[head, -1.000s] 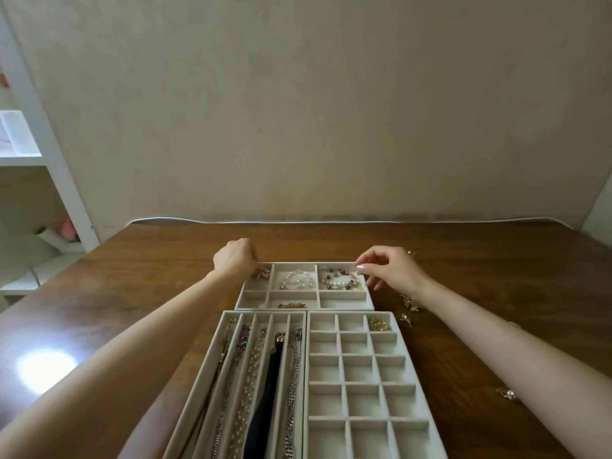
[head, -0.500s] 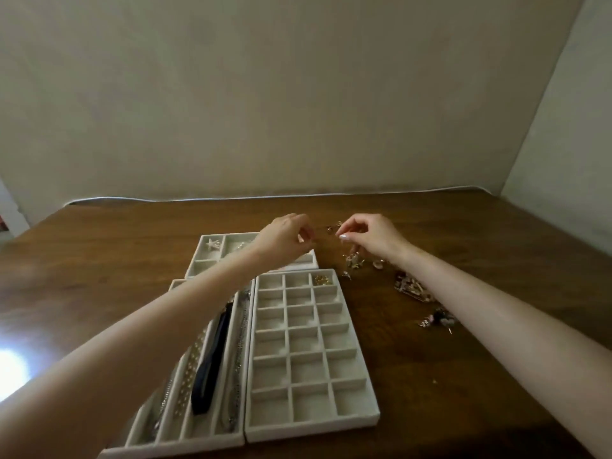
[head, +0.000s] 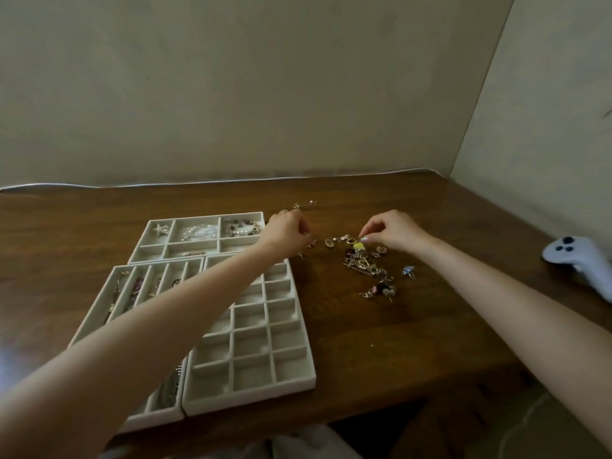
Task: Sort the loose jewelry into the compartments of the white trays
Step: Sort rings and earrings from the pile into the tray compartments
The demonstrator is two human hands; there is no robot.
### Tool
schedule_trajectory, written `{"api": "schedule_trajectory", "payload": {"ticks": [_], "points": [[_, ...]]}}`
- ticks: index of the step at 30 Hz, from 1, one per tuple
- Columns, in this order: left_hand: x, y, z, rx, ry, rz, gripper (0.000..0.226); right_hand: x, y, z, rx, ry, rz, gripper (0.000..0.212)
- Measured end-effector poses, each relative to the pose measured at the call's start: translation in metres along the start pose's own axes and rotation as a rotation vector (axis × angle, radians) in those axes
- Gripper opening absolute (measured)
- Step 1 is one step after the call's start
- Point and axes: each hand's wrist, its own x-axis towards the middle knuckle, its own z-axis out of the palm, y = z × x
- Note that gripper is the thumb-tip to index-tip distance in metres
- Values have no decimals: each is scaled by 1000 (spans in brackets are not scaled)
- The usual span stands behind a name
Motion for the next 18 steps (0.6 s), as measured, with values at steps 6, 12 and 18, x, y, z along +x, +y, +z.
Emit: {"api": "schedule_trajectory", "payload": {"ticks": [6, 12, 18], "points": [[18, -13, 0, 105, 39, -171, 30, 6, -2, 11, -120, 53, 73, 23], [22, -18, 0, 101, -45, -158, 23, 11, -7, 18, -75, 61, 65, 11], [26, -17, 7, 163, -101, -113, 29, 16, -9, 18, 137, 123, 42, 5]]}}
